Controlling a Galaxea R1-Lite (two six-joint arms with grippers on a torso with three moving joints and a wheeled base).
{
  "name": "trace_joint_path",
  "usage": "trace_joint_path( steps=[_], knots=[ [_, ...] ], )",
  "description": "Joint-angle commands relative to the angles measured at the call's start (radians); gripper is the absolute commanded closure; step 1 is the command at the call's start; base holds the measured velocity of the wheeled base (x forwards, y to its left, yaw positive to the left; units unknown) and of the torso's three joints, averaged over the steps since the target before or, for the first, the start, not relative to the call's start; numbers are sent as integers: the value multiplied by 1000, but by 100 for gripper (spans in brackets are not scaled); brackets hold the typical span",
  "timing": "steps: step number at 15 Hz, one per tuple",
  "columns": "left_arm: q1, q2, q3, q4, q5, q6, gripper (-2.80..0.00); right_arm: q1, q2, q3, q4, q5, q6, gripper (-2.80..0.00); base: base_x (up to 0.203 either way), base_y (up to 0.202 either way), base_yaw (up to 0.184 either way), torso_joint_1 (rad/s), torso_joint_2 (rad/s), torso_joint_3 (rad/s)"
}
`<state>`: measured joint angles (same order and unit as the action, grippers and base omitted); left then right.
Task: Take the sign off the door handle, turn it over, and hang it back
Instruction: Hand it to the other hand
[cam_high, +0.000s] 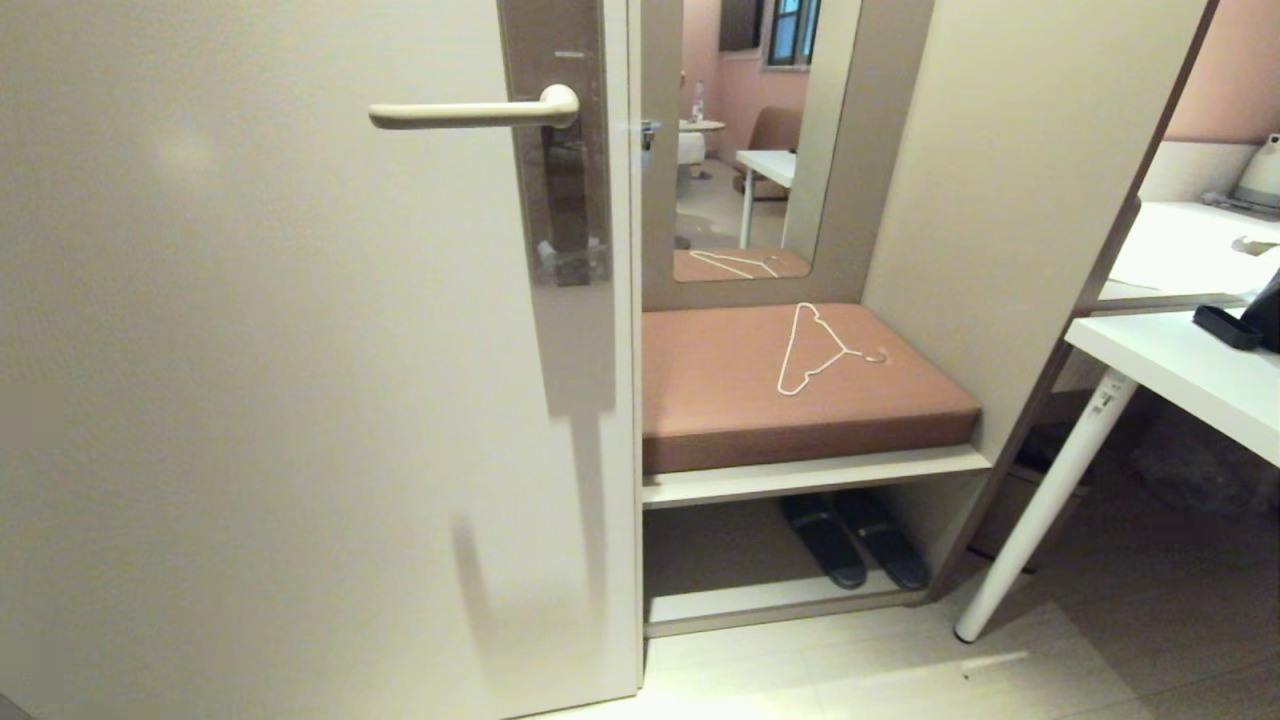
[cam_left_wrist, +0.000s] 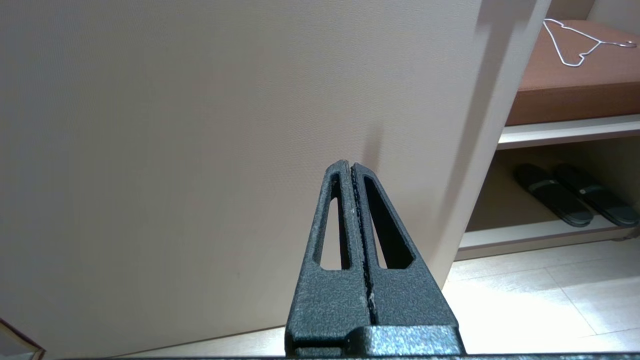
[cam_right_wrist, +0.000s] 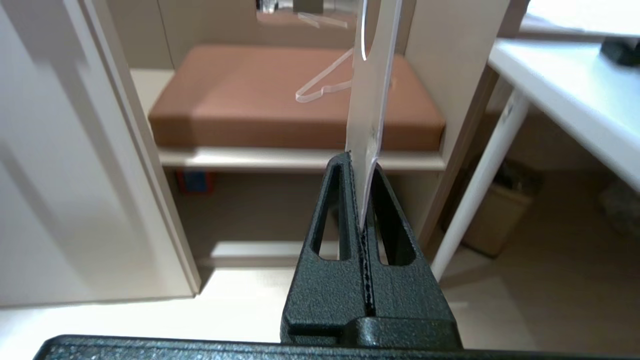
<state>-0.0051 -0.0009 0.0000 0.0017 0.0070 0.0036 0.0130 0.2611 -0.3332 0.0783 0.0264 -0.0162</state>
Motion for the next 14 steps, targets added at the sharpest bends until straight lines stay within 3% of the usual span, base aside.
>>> trace_joint_path(
  steps=[1, 7, 9, 11, 14],
  knots=[
    [1, 1, 0, 0, -1, 3, 0, 1, 158, -54, -31, 1, -3, 0, 0, 0, 0, 0, 0, 0],
    [1, 1, 0, -42, -30, 83, 0, 1, 390, -272, -72, 66, -73, 0, 0, 0, 0, 0, 0, 0],
    [1, 17, -55, -35, -84, 77, 0, 1, 420, -303, -72, 92, -87, 0, 0, 0, 0, 0, 0, 0],
    [0, 97, -125, -32, -150, 75, 0, 1, 453, -325, -78, 99, -88, 0, 0, 0, 0, 0, 0, 0],
    [-22, 278, -228, -54, -179, 64, 0, 1, 505, -356, -84, 123, -87, 0, 0, 0, 0, 0, 0, 0]
  ],
)
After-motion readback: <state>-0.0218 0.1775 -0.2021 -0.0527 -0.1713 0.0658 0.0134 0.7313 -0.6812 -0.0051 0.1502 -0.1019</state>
